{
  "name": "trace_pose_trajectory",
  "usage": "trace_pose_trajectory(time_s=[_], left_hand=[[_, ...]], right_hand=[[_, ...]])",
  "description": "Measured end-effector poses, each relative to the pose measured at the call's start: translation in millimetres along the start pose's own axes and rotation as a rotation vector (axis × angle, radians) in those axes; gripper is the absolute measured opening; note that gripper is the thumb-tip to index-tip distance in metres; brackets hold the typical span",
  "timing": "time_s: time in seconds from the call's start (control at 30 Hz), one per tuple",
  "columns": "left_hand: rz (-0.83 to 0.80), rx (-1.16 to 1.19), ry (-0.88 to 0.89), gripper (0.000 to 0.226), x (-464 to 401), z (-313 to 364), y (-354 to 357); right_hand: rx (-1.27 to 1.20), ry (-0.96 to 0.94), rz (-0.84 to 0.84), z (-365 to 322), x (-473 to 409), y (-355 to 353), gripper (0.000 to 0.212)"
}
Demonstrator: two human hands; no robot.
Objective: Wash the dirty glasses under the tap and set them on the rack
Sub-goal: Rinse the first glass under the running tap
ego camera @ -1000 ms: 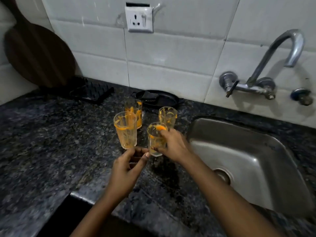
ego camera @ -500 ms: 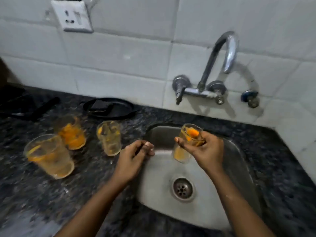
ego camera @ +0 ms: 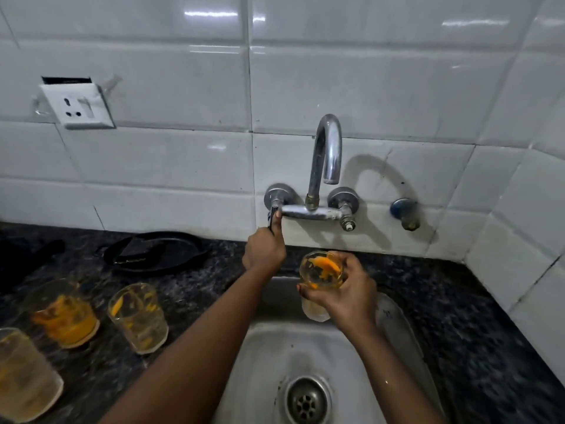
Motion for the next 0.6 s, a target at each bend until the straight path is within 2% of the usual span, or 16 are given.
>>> trace_pose_trajectory(time_s=[0.03, 0.1, 0.17, 0.2, 0.33, 0.43, 0.5, 0.6], left_hand=[[0.001, 0.088, -0.039, 0.086, -1, -3, 3], [-0.059, 0.416, -0.164, 0.089, -2, -9, 14], [-0.175, 0.706, -0.310, 0.082, 2, -6, 26], [-0.225, 0.776, -0.352, 0.078, 4, -4, 27], [-0.391, 0.803, -0.368, 0.066, 20, -10, 24], [-0.493, 0.748, -0.370, 0.057, 46, -44, 31], [-0.570, 0.700, -0.450, 0.052, 72, -76, 39], [-0.579, 0.612, -0.564, 0.041, 106, -120, 39]], right_hand=[[-0.010, 0.001, -0.011, 1, 1, 2, 0.068], [-0.037, 0.009, -0.028, 4, 2, 3, 0.067], [-0.073, 0.031, -0.045, 8, 2, 4, 0.068], [-0.088, 0.044, -0.051, 11, 2, 4, 0.068], [-0.163, 0.080, -0.091, 13, 5, 4, 0.069], [-0.268, 0.110, -0.124, 16, 10, 5, 0.068], [-0.328, 0.127, -0.136, 20, 13, 7, 0.068], [-0.389, 0.154, -0.171, 26, 20, 10, 0.063]])
Point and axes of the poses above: each hand's wrist, its own x-axis away from the middle knuckle, its own y-axis out of the palm, z = x × y, the point moved 7 cm from there along -x, towards the middle knuckle, and after that the axes turned 1 degree about x, right-handed, at the moved point
